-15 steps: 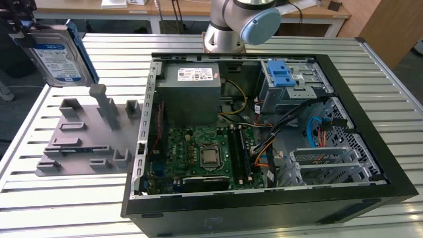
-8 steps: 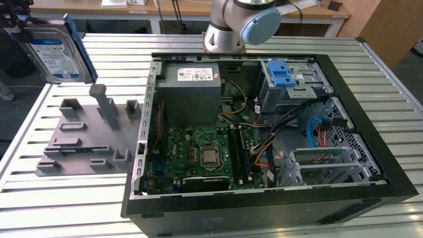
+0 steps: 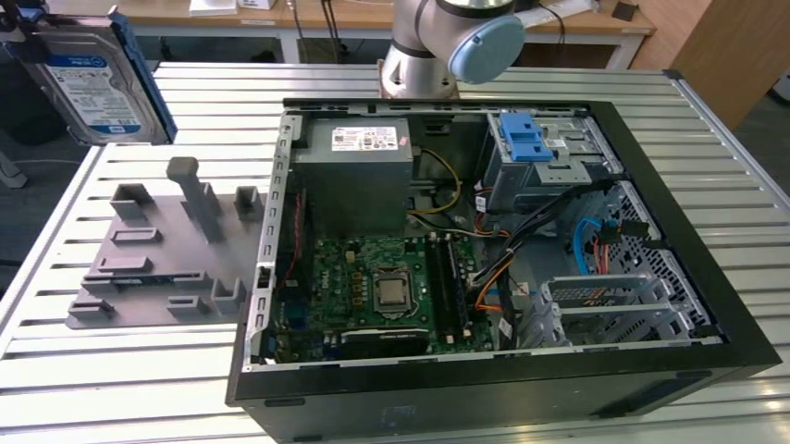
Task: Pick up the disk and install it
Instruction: 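Pick up the disk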
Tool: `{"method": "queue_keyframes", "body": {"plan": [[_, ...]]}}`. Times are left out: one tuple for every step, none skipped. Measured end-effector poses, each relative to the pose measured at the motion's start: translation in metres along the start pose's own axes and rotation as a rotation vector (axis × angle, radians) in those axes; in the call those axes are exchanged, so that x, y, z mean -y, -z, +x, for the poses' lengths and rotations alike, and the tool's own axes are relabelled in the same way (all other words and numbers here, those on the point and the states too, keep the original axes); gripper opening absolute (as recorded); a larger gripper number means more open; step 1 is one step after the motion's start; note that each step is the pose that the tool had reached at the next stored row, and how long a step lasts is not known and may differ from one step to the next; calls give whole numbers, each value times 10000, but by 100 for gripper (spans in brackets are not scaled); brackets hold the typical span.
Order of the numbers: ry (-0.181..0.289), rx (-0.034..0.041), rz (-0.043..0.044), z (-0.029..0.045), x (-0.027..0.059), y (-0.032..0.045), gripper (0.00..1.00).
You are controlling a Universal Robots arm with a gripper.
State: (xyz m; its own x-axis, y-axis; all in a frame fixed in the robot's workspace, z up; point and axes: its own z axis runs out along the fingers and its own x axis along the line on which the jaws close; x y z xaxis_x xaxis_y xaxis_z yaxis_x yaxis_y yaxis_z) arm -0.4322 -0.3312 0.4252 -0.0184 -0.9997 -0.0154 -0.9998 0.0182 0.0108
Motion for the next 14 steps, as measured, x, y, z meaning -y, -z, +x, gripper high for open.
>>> {"method": "queue_keyframes", "body": {"plan": [[0,1,2,0,-1,29,36],[-1,2,2,-1,-1,57,36],[0,2,2,-1,-1,80,36],[0,2,1,-1,-1,104,36],[0,3,1,-2,-1,130,36],[0,3,2,-2,-2,158,36],[0,3,0,-3,-2,186,36],[0,3,1,-3,-2,208,36],[0,3,2,-3,-3,225,36],[0,3,2,-3,-3,241,36],[0,3,1,-3,-3,249,36],[0,4,2,-3,-3,249,36],[0,4,2,-4,-3,249,36],[0,5,2,-4,-3,249,36]]}}
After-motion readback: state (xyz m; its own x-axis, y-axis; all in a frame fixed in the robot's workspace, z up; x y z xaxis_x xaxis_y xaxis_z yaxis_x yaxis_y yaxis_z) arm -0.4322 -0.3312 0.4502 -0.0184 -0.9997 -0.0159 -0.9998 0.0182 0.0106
